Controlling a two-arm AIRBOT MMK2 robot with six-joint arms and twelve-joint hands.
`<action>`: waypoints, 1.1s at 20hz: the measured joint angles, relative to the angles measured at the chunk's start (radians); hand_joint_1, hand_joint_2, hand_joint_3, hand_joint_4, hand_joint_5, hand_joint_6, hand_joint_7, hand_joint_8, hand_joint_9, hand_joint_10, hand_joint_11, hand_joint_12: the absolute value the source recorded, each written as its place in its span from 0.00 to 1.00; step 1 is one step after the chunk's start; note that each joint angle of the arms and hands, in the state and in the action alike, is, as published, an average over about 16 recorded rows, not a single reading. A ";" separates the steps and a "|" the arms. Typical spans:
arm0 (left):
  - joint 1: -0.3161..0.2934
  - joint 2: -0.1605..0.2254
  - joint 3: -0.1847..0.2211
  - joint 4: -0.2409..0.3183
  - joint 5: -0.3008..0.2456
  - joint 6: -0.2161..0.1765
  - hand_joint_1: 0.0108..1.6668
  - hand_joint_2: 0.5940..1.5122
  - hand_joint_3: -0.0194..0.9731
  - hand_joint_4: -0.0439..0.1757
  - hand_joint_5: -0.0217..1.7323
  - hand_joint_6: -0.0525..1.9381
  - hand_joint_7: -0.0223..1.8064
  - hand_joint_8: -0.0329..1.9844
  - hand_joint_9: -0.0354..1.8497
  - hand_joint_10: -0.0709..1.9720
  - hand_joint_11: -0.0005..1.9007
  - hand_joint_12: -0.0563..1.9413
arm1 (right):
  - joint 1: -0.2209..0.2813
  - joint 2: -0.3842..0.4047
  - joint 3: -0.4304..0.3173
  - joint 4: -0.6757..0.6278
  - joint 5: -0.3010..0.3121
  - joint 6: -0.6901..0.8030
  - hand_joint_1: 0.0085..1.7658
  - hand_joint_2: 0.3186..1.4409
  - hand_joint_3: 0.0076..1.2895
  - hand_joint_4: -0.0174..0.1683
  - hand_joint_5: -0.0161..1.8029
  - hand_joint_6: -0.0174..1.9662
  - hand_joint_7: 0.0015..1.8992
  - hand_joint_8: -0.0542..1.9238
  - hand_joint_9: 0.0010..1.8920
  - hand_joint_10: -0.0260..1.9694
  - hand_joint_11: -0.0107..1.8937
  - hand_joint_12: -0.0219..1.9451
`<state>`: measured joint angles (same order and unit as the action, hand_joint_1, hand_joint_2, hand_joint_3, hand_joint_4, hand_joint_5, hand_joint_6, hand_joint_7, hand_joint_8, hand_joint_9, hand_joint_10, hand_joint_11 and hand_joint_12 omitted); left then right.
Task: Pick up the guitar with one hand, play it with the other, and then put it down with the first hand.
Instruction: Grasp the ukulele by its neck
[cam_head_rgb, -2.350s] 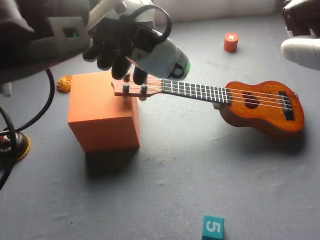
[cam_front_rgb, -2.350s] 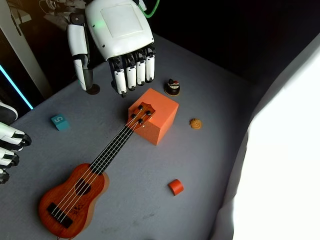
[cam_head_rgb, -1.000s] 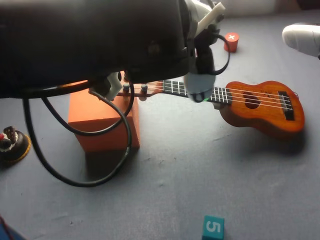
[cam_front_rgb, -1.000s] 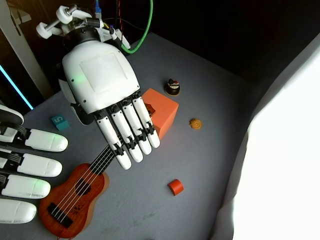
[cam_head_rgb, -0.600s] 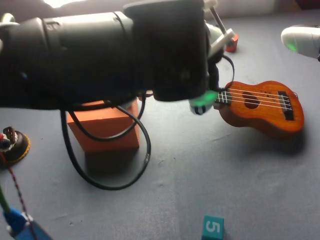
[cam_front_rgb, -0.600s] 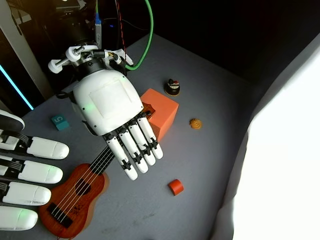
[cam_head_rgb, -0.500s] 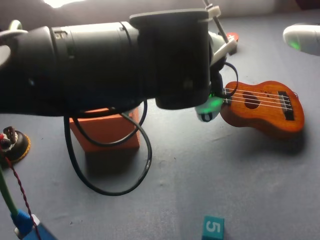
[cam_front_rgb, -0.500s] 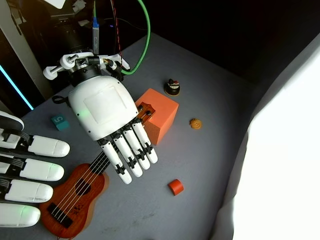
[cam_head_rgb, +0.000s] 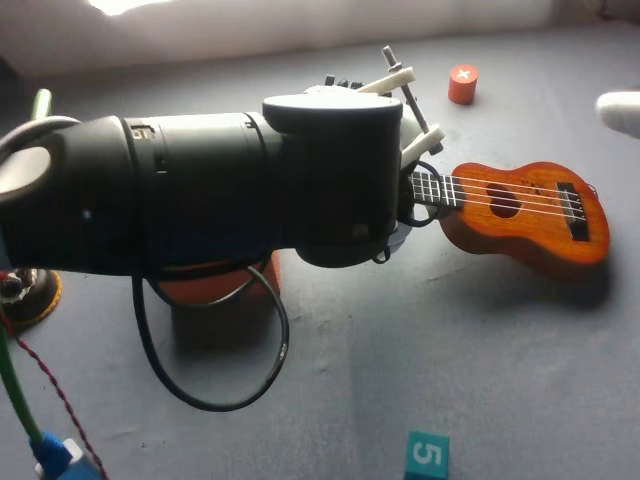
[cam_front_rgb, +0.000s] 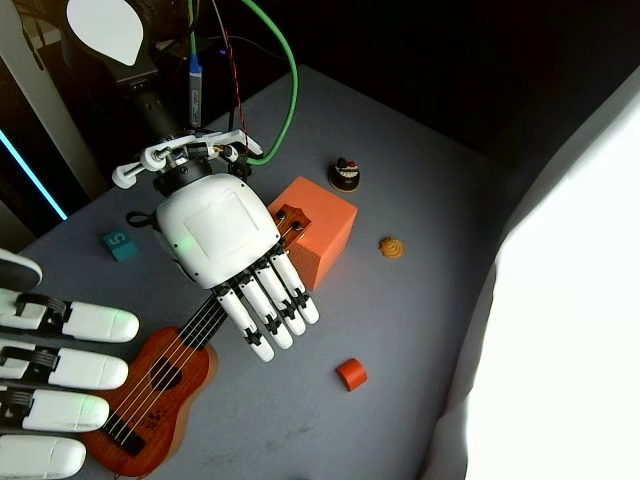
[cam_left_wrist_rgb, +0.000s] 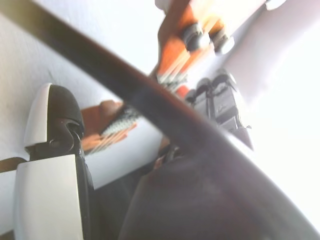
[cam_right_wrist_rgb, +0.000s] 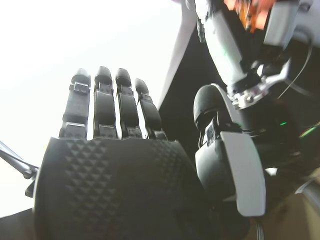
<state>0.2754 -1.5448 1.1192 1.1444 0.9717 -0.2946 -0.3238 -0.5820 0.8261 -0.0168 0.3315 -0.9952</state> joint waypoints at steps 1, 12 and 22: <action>0.006 -0.005 0.006 0.008 -0.003 -0.004 0.66 0.48 0.02 0.21 0.02 0.02 0.02 0.01 0.03 0.04 0.01 0.03 | -0.005 0.004 0.006 -0.026 -0.010 0.012 0.13 0.92 0.01 0.10 0.02 0.03 0.04 0.04 0.03 0.04 0.02 0.01; 0.059 -0.054 0.074 0.060 -0.029 -0.021 0.64 0.49 0.02 0.21 0.02 0.02 0.02 0.01 0.03 0.04 0.01 0.03 | -0.024 0.041 0.037 -0.252 -0.106 0.149 0.13 0.92 0.01 0.11 0.03 0.03 0.04 0.04 0.03 0.03 0.02 0.01; 0.095 -0.067 0.091 0.091 -0.043 -0.036 0.62 0.49 0.02 0.21 0.02 0.02 0.02 0.01 0.03 0.04 0.01 0.03 | -0.005 0.034 0.006 -0.275 -0.105 0.168 0.14 0.92 0.01 0.11 0.02 0.03 0.04 0.04 0.03 0.03 0.02 0.01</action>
<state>0.3699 -1.6118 1.2103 1.2359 0.9286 -0.3301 -0.3289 -0.5479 0.8324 -0.2923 0.2269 -0.8269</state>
